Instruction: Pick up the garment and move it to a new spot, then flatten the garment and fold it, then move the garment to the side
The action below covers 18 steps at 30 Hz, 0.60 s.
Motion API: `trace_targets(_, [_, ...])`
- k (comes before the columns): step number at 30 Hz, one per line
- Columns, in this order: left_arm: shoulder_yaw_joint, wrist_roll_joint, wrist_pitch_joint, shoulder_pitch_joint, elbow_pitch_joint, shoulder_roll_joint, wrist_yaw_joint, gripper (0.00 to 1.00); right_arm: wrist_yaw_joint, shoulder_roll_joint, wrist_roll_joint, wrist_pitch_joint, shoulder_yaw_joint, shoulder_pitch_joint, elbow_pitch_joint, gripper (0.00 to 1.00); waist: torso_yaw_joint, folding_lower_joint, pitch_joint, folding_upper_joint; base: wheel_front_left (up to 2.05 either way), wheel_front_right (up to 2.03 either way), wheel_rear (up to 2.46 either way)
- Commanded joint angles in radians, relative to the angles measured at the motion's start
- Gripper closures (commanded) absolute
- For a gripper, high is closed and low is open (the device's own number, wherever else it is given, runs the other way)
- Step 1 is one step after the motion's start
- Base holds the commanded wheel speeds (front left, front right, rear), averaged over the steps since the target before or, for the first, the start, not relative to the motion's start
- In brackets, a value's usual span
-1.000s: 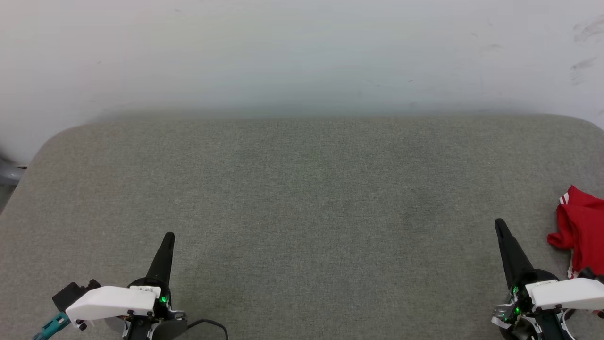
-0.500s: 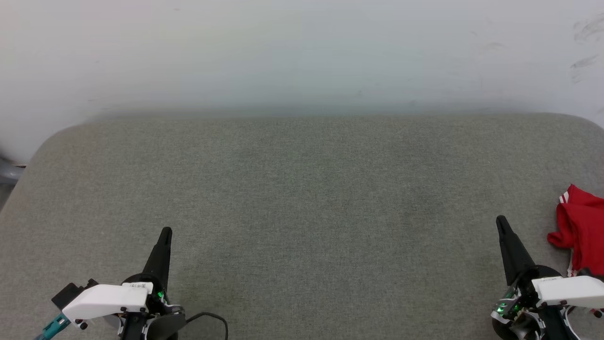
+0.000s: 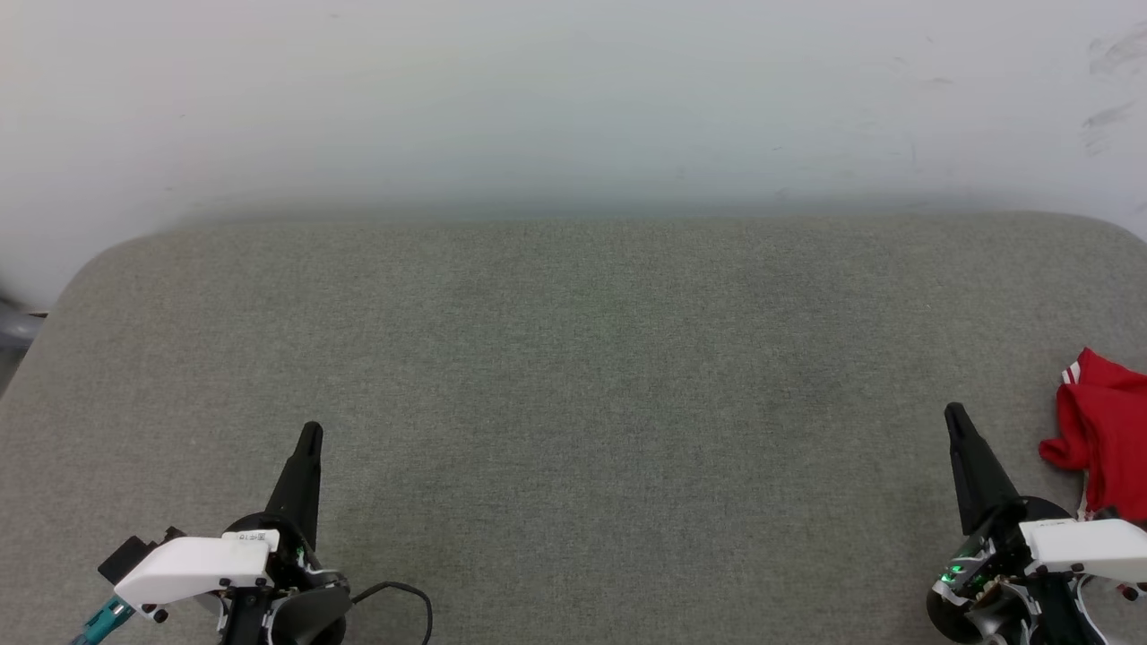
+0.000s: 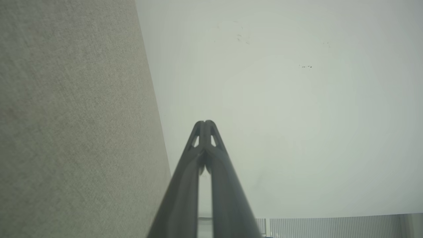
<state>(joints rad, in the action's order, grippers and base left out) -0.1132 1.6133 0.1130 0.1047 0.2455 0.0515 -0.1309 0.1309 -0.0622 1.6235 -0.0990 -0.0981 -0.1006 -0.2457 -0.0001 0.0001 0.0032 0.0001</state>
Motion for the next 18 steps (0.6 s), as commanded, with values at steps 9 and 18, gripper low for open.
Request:
trace_targets(9, [-0.004, 0.000, 0.004, 0.009, 0.001, -0.003, -0.002, 1.00, 0.000, 0.003, 0.001, -0.005, -0.003, -0.013, -0.002, 1.00, 0.000, -0.0001, 0.000, -0.0001, 0.00, 0.00, 0.00])
trace_targets(18, [-0.004, 0.000, 0.004, 0.009, 0.001, -0.003, -0.002, 1.00, 0.000, 0.004, -0.002, -0.006, -0.005, -0.013, -0.002, 1.00, 0.000, -0.0001, 0.000, -0.0001, 0.00, 0.00, 0.00])
